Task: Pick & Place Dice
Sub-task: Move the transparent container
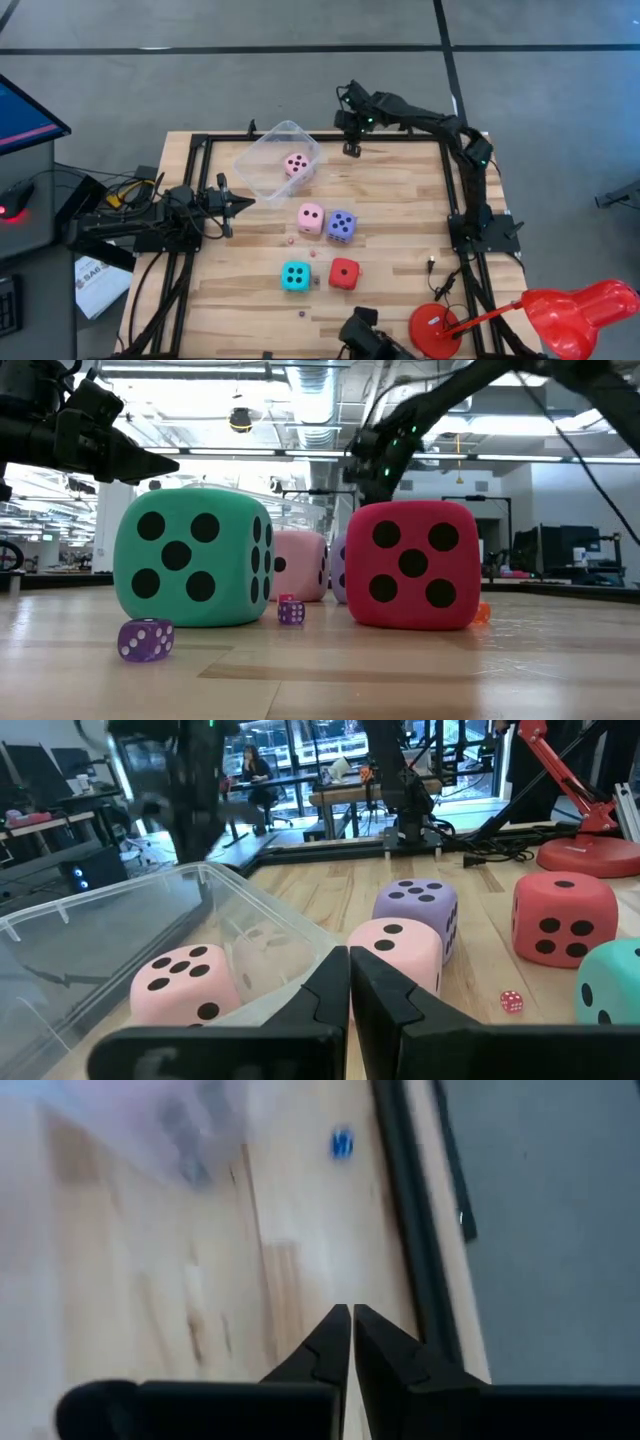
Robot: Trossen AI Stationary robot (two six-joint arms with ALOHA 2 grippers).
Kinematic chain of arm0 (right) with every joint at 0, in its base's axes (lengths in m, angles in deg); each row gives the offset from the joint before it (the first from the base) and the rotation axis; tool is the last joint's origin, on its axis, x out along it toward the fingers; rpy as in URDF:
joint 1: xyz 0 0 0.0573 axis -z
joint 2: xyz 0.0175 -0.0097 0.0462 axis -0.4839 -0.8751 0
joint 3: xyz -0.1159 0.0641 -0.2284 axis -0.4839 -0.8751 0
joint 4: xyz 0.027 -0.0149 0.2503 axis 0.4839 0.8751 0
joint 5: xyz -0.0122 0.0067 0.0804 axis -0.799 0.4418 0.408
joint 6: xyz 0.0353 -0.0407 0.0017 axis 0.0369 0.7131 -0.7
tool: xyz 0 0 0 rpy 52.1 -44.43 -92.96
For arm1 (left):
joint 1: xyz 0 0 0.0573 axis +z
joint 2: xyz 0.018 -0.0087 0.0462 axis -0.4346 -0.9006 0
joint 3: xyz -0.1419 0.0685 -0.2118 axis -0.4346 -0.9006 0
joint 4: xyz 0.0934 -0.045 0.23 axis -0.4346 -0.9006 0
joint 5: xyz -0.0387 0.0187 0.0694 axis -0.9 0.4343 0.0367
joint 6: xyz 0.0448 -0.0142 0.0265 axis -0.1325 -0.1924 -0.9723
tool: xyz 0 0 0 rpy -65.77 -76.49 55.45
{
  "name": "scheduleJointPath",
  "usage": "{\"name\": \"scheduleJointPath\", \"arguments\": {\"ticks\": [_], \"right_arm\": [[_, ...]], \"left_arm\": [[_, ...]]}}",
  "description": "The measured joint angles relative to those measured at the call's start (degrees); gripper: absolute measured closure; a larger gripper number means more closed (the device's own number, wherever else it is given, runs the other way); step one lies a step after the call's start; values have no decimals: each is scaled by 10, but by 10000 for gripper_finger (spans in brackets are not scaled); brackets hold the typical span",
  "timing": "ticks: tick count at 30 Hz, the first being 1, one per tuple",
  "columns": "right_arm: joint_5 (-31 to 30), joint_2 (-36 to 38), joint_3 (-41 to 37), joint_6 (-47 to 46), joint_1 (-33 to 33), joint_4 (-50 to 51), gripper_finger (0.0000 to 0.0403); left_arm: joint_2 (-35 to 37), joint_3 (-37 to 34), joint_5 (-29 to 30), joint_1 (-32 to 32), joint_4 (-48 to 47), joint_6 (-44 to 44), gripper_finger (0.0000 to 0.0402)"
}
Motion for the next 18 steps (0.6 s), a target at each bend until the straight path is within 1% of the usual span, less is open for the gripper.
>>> {"name": "scheduleJointPath", "arguments": {"ticks": [5, 7, 13, 16, 18], "right_arm": [[92, 48, -39, -42, 6, -29, 388], [112, 66, -65, -57, 3, -51, 388], [116, 118, -160, -108, -23, -155, 388], [110, 152, -213, -132, -41, -211, 388], [96, 175, -249, -154, -55, -249, 388]], "left_arm": [[0, 0, 0, 0, 0, 0, 399], [0, 0, 0, 0, 0, 0, 399], [0, 0, 0, 0, 0, 0, 399], [0, 0, 0, 0, 0, 0, 399], [0, 0, 0, 0, 0, 0, 399]]}}
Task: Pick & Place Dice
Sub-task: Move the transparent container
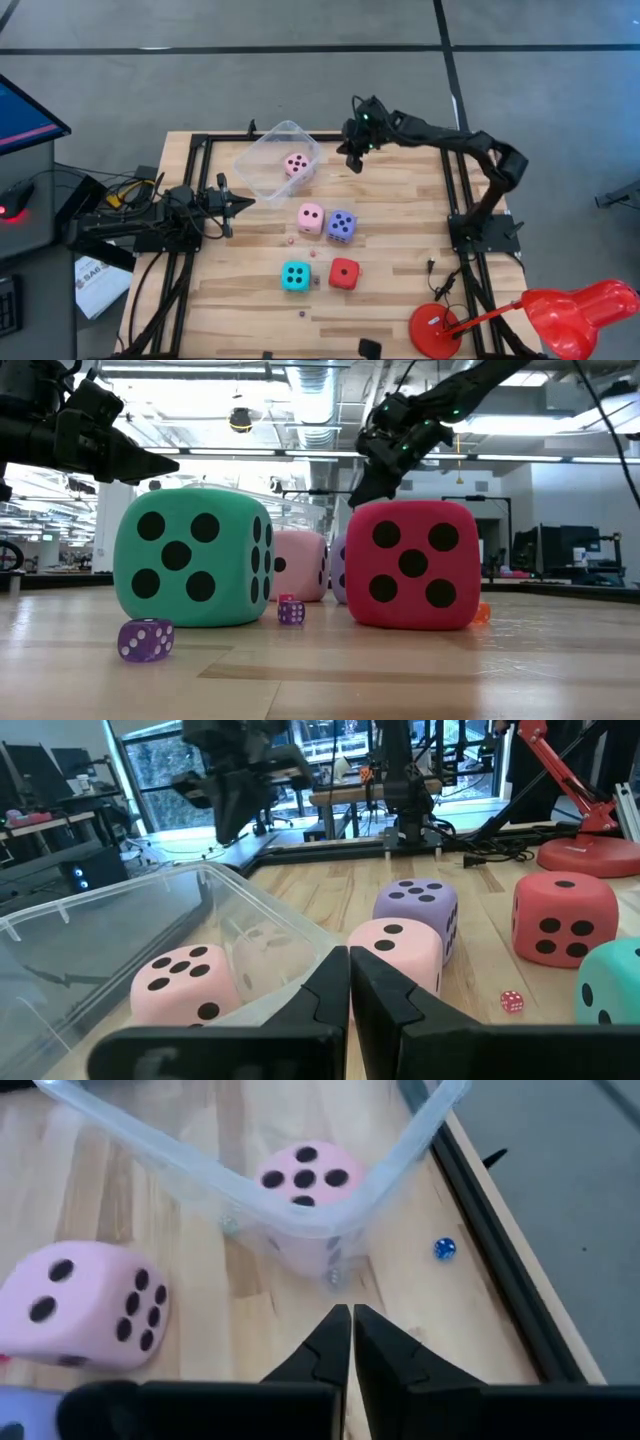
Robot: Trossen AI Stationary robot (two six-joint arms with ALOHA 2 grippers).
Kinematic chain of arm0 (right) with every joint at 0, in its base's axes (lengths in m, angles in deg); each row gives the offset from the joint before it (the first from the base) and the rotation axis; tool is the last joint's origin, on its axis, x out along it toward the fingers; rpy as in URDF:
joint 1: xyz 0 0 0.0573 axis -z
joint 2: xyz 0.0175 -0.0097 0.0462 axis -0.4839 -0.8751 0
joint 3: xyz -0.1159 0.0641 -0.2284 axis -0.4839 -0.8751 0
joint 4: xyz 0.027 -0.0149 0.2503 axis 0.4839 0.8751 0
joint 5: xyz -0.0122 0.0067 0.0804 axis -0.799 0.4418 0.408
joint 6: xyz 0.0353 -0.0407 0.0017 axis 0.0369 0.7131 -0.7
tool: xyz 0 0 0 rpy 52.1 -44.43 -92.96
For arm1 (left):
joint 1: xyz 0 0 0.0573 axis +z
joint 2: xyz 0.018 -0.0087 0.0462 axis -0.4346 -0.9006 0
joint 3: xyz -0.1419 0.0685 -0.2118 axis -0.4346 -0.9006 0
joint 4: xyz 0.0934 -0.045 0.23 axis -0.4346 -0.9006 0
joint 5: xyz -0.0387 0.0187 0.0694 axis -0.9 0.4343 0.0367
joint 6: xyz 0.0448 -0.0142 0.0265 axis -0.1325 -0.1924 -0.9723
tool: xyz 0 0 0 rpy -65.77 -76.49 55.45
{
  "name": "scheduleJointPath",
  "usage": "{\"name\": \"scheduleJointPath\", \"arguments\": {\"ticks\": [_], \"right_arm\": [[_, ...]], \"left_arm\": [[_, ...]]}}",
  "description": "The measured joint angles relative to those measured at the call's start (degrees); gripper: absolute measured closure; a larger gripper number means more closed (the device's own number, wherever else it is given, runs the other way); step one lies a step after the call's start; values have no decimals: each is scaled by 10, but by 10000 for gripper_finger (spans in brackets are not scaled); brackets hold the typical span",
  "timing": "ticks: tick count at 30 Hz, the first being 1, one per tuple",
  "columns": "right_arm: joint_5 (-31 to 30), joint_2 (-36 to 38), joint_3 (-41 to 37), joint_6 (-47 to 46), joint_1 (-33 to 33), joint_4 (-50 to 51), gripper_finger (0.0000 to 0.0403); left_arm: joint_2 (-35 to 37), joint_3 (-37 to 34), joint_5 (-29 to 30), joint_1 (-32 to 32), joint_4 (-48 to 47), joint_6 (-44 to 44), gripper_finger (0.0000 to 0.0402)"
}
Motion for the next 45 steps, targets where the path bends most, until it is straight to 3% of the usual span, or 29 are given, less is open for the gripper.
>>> {"name": "scheduleJointPath", "arguments": {"ticks": [4, 8, 11, 19, 45], "right_arm": [[-39, 44, -64, -37, -29, -56, 388], [-63, 84, -116, -57, -53, -97, 388], [-72, 113, -140, -59, -67, -100, 388], [-74, 168, -162, -54, -93, -104, 388], [-144, 189, -162, -47, -142, -123, 388]], "left_arm": [[0, 0, -3, 0, 1, 9, 399], [2, 1, -92, 0, 84, 178, 399], [0, 2, -128, 0, 140, 238, 399], [1, 2, -127, 0, 238, 237, 399], [0, 2, -127, 0, 242, 236, 399]]}}
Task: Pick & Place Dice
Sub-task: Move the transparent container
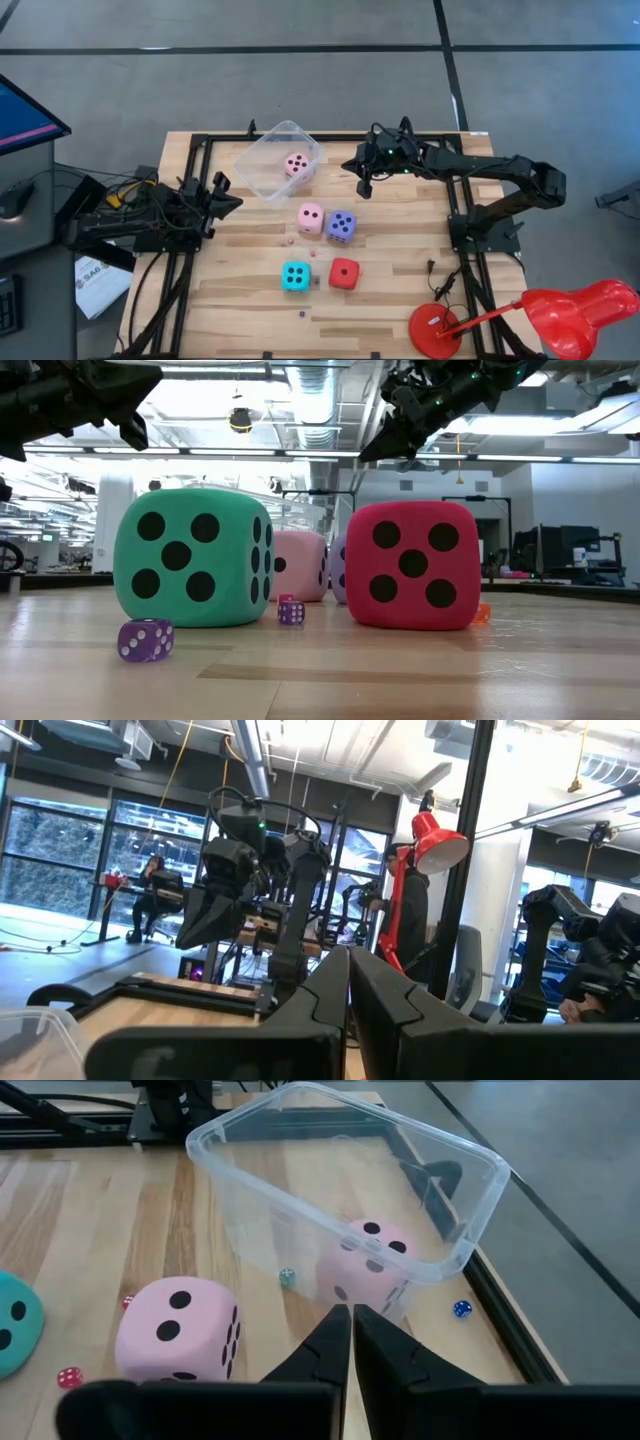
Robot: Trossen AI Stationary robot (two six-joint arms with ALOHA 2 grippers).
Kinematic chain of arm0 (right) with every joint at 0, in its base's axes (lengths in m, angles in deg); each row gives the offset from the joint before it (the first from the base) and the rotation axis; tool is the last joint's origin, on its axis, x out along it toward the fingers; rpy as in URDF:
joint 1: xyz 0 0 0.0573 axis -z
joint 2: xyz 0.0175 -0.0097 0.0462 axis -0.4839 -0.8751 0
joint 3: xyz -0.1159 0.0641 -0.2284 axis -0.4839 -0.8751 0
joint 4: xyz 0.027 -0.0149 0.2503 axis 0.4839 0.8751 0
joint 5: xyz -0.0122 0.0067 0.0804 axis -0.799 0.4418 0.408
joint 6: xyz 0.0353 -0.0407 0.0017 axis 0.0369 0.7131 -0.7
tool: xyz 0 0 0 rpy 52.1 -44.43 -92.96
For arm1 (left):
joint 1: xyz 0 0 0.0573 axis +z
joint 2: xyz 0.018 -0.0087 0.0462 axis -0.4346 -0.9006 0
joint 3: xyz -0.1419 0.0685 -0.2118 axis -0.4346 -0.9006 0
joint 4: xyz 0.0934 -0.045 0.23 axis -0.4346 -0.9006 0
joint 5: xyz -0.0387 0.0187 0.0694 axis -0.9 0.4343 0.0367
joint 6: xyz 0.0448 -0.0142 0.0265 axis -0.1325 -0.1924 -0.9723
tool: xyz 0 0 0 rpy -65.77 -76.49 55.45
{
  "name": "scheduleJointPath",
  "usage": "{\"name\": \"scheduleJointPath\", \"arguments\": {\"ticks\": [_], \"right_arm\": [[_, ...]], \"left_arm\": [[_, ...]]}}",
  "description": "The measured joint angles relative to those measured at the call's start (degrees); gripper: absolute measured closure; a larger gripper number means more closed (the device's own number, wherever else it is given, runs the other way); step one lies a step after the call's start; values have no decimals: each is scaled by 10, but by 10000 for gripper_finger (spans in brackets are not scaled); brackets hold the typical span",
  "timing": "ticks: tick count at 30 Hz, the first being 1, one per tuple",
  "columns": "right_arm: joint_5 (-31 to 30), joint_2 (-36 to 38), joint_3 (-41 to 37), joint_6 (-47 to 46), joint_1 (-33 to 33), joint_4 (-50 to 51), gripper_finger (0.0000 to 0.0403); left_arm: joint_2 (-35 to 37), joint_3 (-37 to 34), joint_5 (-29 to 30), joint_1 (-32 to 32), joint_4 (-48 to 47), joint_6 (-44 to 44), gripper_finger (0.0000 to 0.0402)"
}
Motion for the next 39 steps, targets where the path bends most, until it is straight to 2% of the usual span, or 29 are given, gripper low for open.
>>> {"name": "scheduleJointPath", "arguments": {"ticks": [9, 16, 34, 39], "right_arm": [[-1, 4, 0, -11, -9, 10, 388], [-47, 12, 0, -21, -19, 16, 388], [-48, 12, 0, -31, -8, 48, 388], [-47, 12, 0, -12, 9, 47, 388]], "left_arm": [[0, 0, 0, 0, 0, 0, 399], [0, 0, 0, 0, 0, 0, 399], [0, 0, 0, 0, 0, -1, 399], [0, 1, 7, 0, 28, -62, 399]]}}
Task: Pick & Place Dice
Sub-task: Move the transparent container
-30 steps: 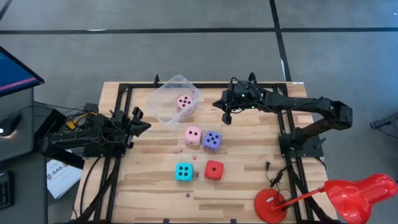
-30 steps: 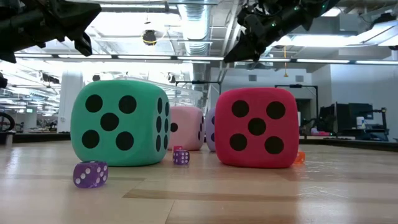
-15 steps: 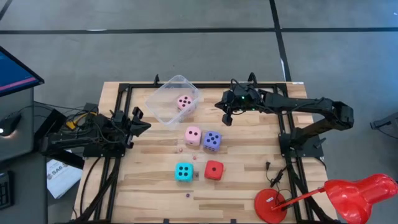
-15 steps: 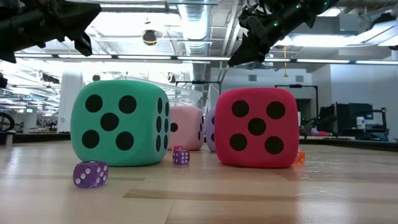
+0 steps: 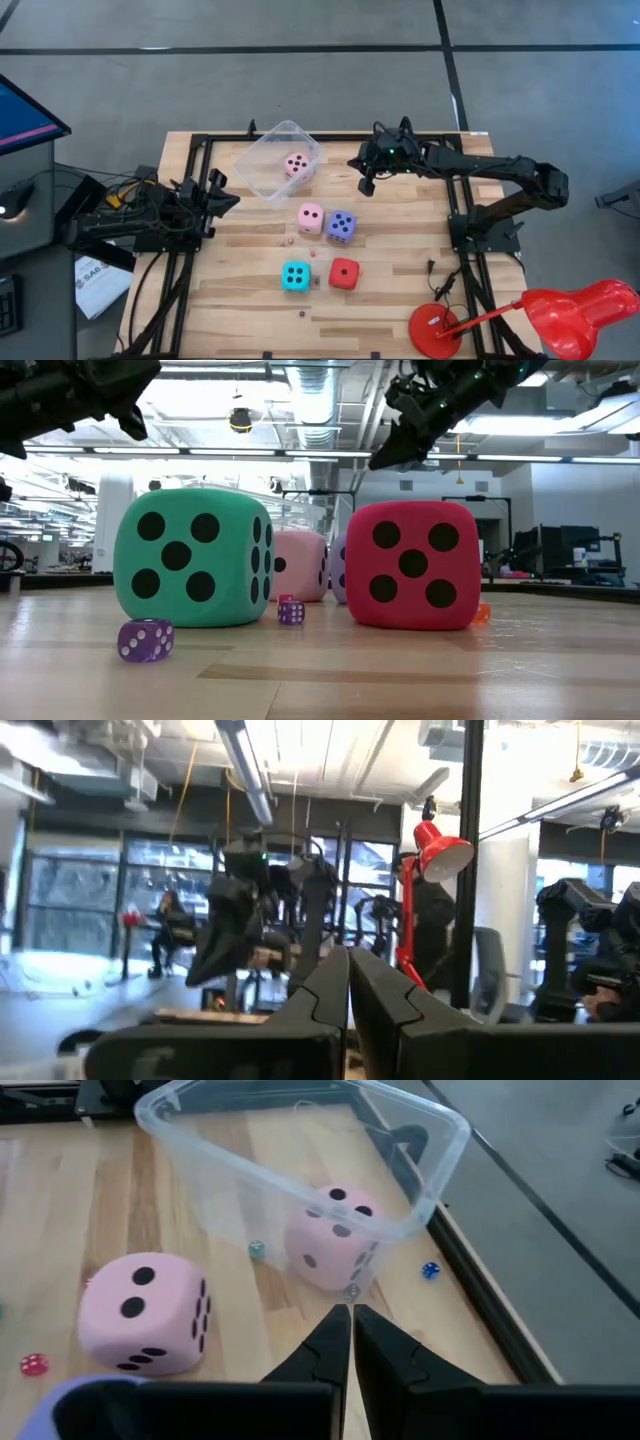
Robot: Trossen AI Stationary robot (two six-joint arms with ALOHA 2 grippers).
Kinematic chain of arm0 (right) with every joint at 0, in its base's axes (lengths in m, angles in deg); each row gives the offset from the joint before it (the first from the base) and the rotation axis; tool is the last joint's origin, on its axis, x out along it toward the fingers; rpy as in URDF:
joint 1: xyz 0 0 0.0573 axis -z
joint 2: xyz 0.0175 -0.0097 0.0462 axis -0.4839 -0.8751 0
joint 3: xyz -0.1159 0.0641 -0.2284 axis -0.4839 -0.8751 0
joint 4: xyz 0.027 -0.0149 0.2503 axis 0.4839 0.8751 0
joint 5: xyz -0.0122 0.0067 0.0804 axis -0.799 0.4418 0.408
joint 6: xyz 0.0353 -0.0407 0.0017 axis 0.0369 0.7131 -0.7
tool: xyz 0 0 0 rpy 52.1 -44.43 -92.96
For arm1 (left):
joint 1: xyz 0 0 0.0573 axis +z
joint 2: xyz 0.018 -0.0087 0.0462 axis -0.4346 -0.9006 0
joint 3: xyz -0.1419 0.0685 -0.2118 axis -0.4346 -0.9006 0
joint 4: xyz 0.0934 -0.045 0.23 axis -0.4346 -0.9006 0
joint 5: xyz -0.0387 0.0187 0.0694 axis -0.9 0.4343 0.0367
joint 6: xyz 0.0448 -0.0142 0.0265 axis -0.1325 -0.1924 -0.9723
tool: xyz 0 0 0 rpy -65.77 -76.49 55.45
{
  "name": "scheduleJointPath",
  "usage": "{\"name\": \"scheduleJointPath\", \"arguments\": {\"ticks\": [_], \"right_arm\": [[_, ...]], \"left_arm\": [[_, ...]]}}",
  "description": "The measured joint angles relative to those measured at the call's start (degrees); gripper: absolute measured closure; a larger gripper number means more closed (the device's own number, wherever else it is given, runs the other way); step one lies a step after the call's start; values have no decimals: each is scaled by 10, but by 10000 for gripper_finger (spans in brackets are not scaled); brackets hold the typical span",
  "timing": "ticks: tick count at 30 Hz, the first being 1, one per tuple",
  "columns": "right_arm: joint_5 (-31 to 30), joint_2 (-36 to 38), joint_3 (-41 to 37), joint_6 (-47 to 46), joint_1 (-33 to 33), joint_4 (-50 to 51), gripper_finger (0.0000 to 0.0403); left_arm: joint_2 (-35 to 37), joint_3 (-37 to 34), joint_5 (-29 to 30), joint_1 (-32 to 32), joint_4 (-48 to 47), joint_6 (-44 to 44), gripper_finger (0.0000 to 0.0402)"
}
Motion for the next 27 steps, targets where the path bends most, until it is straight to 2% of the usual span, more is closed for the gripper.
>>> {"name": "scheduleJointPath", "arguments": {"ticks": [3, 10, 15, 23, 25, 27], "right_arm": [[0, -2, -14, 2, 5, -36, 388], [3, -1, -124, -14, 15, -236, 388], [3, 45, -162, -17, 31, -239, 388], [2, 186, -224, -5, 42, -235, 388], [1, 216, -235, -5, 44, -236, 388], [0, 245, -244, -5, 46, -238, 388]], "left_arm": [[0, 0, 0, 0, 2, 1, 399], [0, 0, 0, 0, 2, 1, 399], [0, 0, 0, 0, 2, 1, 399], [0, 0, 3, 0, 5, -9, 399], [-1, 0, 26, 0, 6, -28, 399], [-9, 0, 74, 0, 1, -18, 399]]}}
